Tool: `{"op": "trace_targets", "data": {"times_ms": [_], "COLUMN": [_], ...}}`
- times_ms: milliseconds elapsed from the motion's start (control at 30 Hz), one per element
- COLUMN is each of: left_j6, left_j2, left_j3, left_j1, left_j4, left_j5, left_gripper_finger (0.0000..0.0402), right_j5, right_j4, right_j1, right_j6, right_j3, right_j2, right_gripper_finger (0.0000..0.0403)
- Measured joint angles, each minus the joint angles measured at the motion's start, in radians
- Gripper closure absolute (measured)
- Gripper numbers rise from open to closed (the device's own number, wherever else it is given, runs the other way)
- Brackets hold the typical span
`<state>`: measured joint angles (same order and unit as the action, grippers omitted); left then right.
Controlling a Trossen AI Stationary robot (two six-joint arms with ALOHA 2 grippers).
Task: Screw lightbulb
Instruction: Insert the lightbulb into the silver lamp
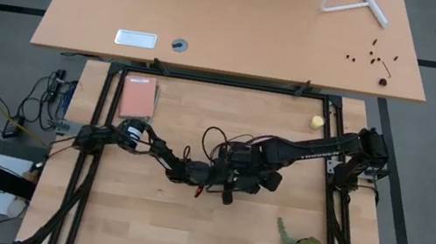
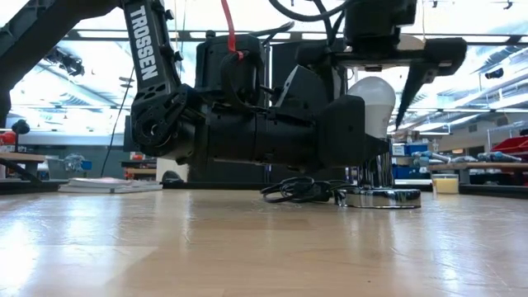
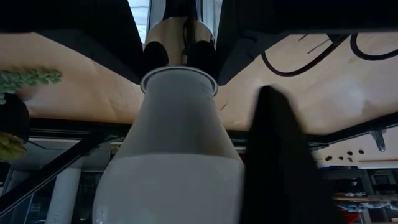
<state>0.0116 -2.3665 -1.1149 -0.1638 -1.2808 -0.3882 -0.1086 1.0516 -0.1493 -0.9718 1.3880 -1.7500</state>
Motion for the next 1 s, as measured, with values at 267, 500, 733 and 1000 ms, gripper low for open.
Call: {"op": "trace_targets", "data": {"times_ms": [267,500,733,1000], "left_j6": [0.003,0.003,0.003,0.008], "left_j2": [0.001,0.001,0.001,0.002], "left_j3": [0.000,0.000,0.000,0.000], "left_j1": [0.000,0.001,0.001,0.000], "left_j4": [-0.001,-0.001,0.000,0.008], "left_j5": [-0.001,-0.001,0.001,-0.008], "left_gripper_finger": [0.0224,0.0224,0.0224,0.0224], "right_j5": [0.011,0.026,0.025,0.059], "right_j4": [-0.017,0.011,0.025,0.029], "right_j1": [0.013,0.013,0.013,0.009], "right_j6": [0.023,0.030,0.139,0.449], "right_j3": [-0.001,0.000,0.000,0.000], "right_j2": [0.000,0.000,0.000,0.000], "right_gripper_finger": [0.0047,0.0125,0.0141,0.0121]}}
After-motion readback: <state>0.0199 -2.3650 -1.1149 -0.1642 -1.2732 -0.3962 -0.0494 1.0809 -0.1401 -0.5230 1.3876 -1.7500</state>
